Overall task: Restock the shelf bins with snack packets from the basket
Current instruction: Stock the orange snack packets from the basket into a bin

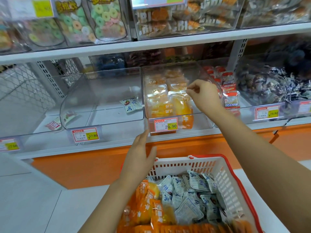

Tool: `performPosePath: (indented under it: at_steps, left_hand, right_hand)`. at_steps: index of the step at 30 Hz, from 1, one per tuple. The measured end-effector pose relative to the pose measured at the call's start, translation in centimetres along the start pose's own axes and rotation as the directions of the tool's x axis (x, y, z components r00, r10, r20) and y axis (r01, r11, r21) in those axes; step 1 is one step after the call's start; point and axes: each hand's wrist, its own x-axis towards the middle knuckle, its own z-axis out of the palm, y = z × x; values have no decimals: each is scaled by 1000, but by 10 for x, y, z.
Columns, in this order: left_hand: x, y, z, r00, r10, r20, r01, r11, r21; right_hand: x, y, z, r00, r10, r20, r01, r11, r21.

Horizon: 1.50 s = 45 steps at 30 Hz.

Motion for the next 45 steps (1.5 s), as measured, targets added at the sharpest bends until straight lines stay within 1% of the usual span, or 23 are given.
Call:
performPosePath:
  at_steps: [3, 6, 9, 12, 13, 15, 17, 18, 20, 21, 22, 23, 25, 27, 30, 31, 33, 35, 38, 39, 41, 43, 45]
  left_hand:
    - [-10, -6, 1, 993, -13, 117, 3, 997, 79]
    - [-26, -15, 6, 948, -43, 314, 1, 991, 133]
    - [-51, -29, 13, 864, -130, 486, 8, 970, 245]
    - [-79, -47, 14, 783, -236, 575, 5, 927, 374]
    - [-87, -53, 12, 760, -286, 583, 22, 909, 417]
    - [-101, -66, 8, 720, -384, 579, 81, 874, 479]
    - [-110, -77, 3, 685, -450, 573, 132, 850, 510]
    - [-113, -80, 0, 669, -471, 575, 154, 844, 513]
    - [-117, -84, -4, 655, -482, 582, 184, 848, 496]
    - [-118, -87, -5, 655, -482, 581, 194, 851, 488]
    - [-119, -86, -7, 651, -488, 581, 204, 851, 485]
    - [-120, -87, -7, 646, -497, 579, 218, 847, 484]
    - [-120, -84, -7, 624, -520, 583, 247, 839, 484]
    - [-117, -79, -7, 598, -525, 606, 245, 839, 486]
    - [-112, -72, -4, 572, -531, 625, 233, 836, 496]
    - [-111, -69, -4, 570, -542, 617, 229, 826, 515]
    - [-106, -63, -2, 582, -560, 590, 186, 798, 573]
    - [-98, -52, 1, 647, -524, 554, 152, 801, 579]
    - [-79, -28, 1, 799, -374, 471, 148, 882, 448]
    - [-73, -20, -2, 831, -335, 445, 142, 900, 412]
    - [-60, -9, -7, 855, -290, 431, 122, 918, 377]
    - [-47, 0, -11, 854, -222, 470, 76, 948, 310]
    - [-34, 12, -16, 870, -144, 472, 50, 977, 207]
  right_hand:
    - [-21, -12, -7, 1000, -22, -4, 22, 994, 110]
    - [-48, -20, -7, 996, -55, 64, 43, 982, 183]
    - [-86, -22, 3, 981, -67, 183, 27, 976, 215]
    - [-126, -13, 29, 927, -19, 375, -45, 986, 160]
    - [-139, -9, 40, 893, 10, 451, -76, 989, 128]
    - [-168, 3, 64, 783, 72, 618, -118, 992, 34]
    - [-201, 17, 87, 654, 94, 751, -58, 996, -75]
    - [-218, 25, 97, 585, 97, 806, -35, 995, -95]
    - [-248, 39, 109, 434, 109, 894, -49, 994, -97]
    - [-259, 47, 113, 377, 112, 919, -40, 994, -104]
    - [-268, 55, 116, 347, 112, 931, -24, 994, -110]
    - [-275, 64, 119, 337, 123, 934, -24, 992, -122]
    - [-282, 76, 122, 358, 179, 916, -99, 983, -154]
    - [-281, 77, 124, 373, 189, 908, -119, 981, -155]
    - [-277, 75, 127, 425, 153, 892, 50, 980, -192]
    - [-275, 76, 128, 449, 154, 880, 65, 977, -204]
    - [-267, 78, 124, 474, 169, 864, 32, 977, -209]
    - [-251, 72, 113, 485, 150, 862, 16, 984, -180]
    - [-216, 43, 86, 467, 34, 884, 47, 997, -63]
    - [-204, 31, 74, 460, 3, 888, 44, 999, -26]
    - [-181, 11, 45, 472, -43, 881, 22, 999, 37]
    - [-162, -4, 15, 530, -67, 845, -54, 992, 113]
    - [-148, -13, -10, 638, -65, 768, -184, 955, 234]
